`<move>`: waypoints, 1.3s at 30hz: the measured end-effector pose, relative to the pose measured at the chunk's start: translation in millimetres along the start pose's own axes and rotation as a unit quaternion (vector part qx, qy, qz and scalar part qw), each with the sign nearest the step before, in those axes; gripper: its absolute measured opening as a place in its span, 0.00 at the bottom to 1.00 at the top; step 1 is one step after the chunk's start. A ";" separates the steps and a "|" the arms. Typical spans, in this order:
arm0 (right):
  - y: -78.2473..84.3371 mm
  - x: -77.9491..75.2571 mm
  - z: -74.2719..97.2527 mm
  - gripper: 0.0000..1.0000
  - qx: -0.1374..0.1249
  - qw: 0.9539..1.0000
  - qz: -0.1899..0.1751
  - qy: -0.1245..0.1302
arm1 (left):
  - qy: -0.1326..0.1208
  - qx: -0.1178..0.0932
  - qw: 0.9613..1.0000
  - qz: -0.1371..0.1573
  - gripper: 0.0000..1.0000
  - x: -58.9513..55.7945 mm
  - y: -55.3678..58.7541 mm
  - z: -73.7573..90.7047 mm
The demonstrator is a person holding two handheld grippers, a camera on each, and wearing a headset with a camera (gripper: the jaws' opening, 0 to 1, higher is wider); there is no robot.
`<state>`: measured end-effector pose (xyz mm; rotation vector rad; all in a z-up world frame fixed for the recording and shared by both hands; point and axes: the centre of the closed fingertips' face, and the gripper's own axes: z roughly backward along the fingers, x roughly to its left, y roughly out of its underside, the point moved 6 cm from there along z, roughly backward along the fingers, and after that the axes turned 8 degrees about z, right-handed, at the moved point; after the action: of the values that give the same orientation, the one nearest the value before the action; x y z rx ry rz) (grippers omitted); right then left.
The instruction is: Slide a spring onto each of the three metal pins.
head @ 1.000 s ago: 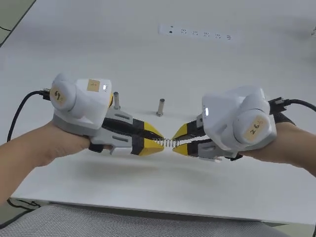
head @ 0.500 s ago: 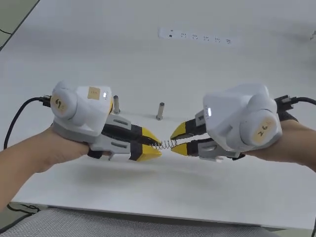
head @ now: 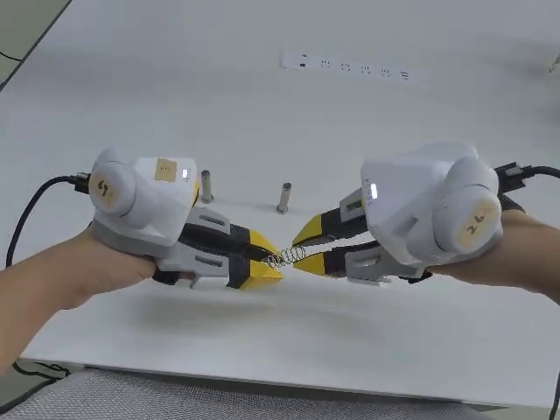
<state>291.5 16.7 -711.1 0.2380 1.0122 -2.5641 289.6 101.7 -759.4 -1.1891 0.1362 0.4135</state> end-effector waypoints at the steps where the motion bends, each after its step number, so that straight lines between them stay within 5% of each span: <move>1: -1.9 -0.5 0.4 0.12 -0.007 1.000 -0.006 0.002 | 0.000 -0.001 1.000 0.000 0.07 -0.5 -0.4 -0.2; 39: -18.0 3.2 -11.6 0.12 -0.059 0.998 -0.026 0.027 | -0.003 0.003 1.000 -0.001 0.08 -4.5 2.3 -4.5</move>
<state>281.6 35.9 -709.2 0.2528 1.1992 -2.5452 285.2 97.2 -761.7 -1.1820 0.1309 0.4138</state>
